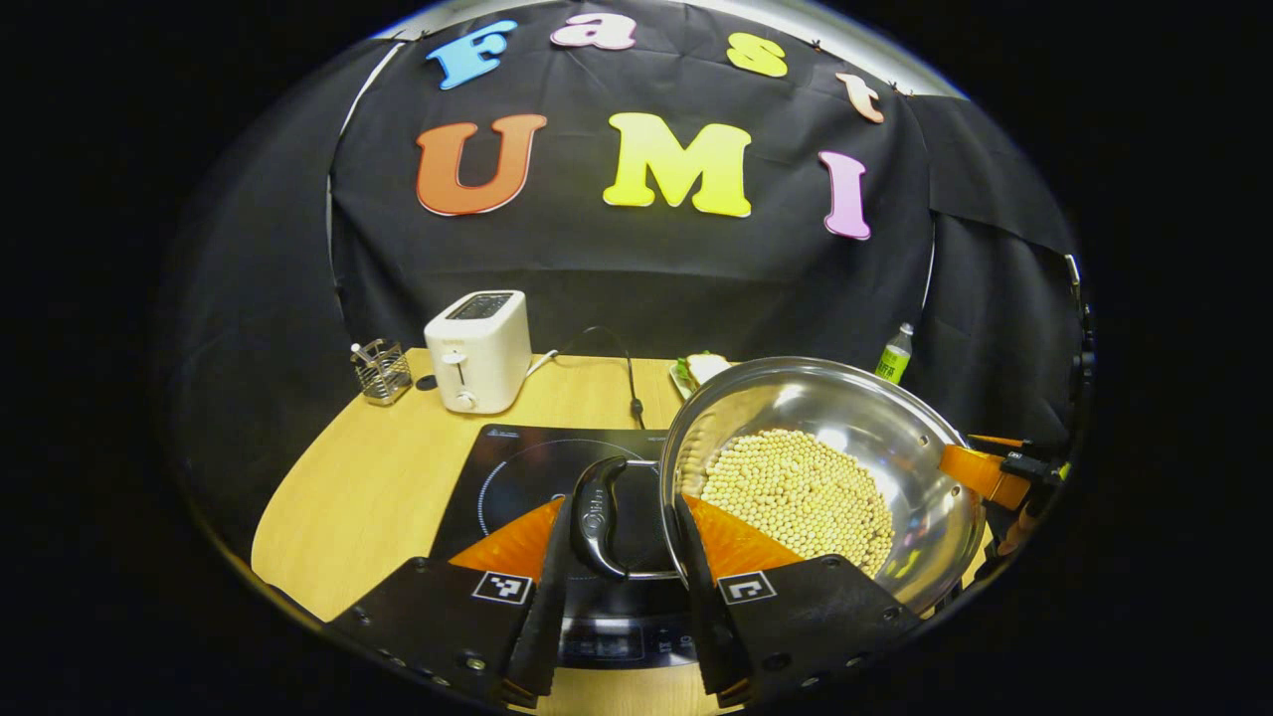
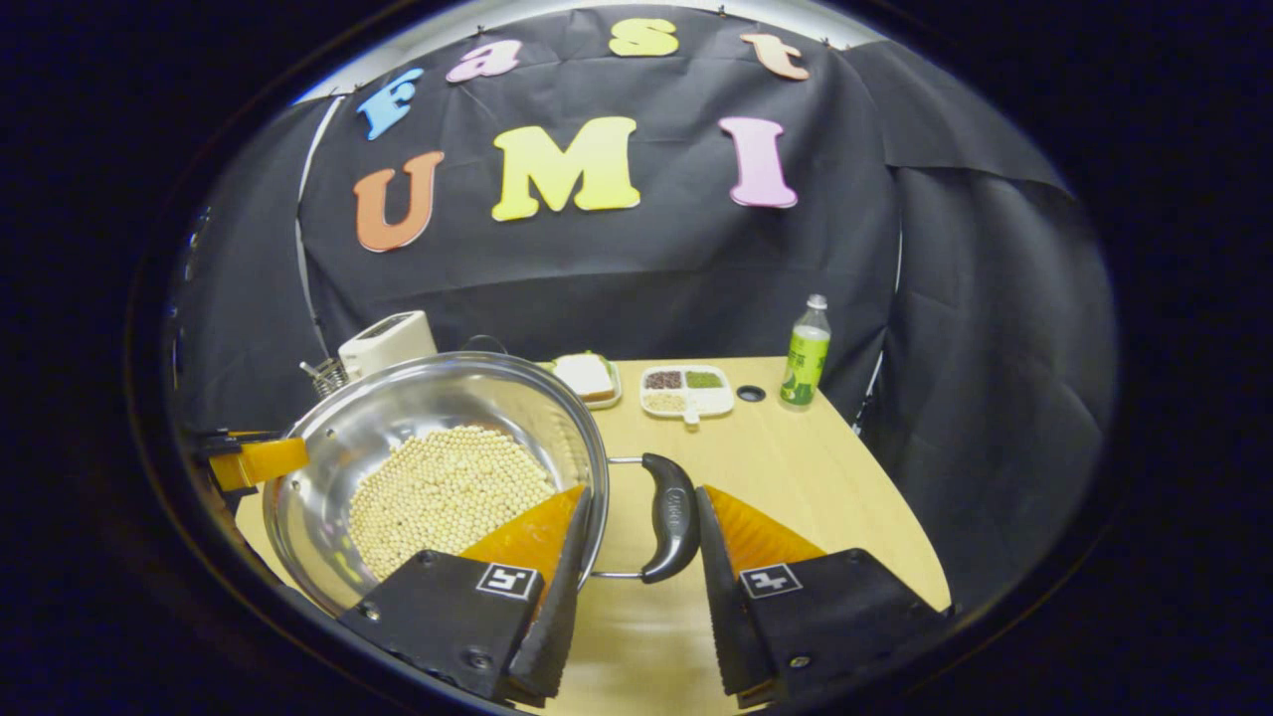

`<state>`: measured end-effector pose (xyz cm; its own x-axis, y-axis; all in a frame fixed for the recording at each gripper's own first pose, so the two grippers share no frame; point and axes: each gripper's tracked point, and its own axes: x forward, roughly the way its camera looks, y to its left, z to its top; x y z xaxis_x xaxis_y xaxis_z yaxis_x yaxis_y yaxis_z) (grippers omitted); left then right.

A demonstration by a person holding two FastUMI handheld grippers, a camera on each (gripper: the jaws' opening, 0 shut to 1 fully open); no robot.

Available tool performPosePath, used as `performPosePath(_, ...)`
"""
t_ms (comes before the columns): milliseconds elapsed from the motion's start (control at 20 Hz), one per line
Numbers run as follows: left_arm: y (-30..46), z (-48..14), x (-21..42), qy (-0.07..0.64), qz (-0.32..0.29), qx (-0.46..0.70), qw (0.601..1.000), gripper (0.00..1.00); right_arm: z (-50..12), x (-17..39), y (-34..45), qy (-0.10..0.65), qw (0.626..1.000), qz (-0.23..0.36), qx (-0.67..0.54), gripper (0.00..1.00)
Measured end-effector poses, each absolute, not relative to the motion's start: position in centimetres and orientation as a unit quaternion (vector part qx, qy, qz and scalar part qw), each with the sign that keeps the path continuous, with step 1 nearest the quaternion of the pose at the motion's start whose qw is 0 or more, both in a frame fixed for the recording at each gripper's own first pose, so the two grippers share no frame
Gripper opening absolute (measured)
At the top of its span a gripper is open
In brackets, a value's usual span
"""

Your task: First push the handle of the pot to place it horizontally, then grasp the pot with both hands and set it on the induction cooktop.

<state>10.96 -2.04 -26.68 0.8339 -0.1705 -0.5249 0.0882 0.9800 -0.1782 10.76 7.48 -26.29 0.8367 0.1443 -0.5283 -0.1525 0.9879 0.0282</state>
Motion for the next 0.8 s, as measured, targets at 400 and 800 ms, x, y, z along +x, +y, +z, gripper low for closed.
performPosePath(400, 6.2, -24.3, 10.5, 0.260, -0.027, -0.076, 0.962, 0.53, -23.5, 10.9, 15.8, 0.261, 0.958, 0.118, -0.007, 0.60)
performPosePath(800, 11.6, -25.3, 14.0, 0.269, -0.003, -0.082, 0.960, 0.53, -23.9, 14.4, 22.2, 0.266, 0.954, 0.140, -0.010, 0.60)
